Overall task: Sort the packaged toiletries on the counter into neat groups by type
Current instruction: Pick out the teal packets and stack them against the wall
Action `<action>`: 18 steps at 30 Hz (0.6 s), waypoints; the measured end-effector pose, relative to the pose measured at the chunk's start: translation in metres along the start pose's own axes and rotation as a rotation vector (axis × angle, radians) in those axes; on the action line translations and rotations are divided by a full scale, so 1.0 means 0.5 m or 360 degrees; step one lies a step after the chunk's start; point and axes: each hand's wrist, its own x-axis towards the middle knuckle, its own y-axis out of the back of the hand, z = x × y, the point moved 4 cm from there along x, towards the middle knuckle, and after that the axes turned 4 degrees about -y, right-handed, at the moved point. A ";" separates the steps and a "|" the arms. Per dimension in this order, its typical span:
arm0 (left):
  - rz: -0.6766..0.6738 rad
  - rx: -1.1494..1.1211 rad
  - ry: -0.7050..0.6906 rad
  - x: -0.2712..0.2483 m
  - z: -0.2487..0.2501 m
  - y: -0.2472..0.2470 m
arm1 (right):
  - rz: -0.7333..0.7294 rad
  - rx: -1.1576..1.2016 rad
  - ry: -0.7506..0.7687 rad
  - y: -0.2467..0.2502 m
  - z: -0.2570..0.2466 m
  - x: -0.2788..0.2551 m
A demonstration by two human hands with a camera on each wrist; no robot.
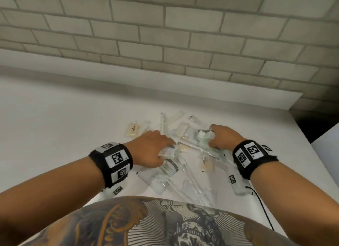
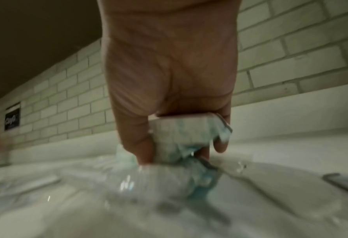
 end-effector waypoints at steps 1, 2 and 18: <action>-0.0150 0.0095 -0.0005 0.008 0.013 -0.013 | -0.0058 -0.0018 0.0000 -0.010 -0.004 0.004; -0.0276 0.0216 -0.0002 0.013 0.024 -0.027 | -0.0099 -0.0025 -0.0004 -0.015 -0.007 0.006; 0.0521 -0.0524 0.0342 -0.072 -0.008 0.067 | 0.0428 0.0042 0.0074 0.057 -0.055 -0.007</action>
